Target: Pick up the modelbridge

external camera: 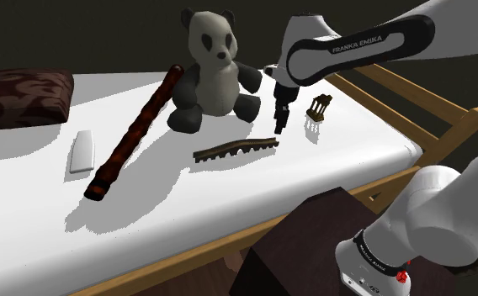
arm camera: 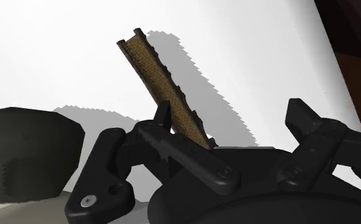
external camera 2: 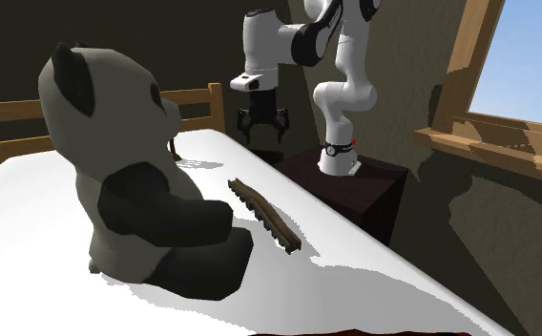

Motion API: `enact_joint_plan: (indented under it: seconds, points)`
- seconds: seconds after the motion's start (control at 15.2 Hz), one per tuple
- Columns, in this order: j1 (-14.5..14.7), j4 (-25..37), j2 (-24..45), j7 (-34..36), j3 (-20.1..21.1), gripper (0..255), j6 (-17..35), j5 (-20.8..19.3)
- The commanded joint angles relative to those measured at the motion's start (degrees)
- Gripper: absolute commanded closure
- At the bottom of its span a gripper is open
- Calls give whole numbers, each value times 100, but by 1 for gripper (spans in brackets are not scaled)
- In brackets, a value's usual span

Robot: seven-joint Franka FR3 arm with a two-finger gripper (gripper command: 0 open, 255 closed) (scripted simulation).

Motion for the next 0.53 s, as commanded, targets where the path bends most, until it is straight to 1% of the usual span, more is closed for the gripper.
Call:
enact_joint_plan:
  seconds: [0.0, 0.46]
  points:
    - [98, 172, 435, -451, -1, 0, 320, 15]
    - [315, 772, 1784, -1816, 194, 0, 1261, 62]
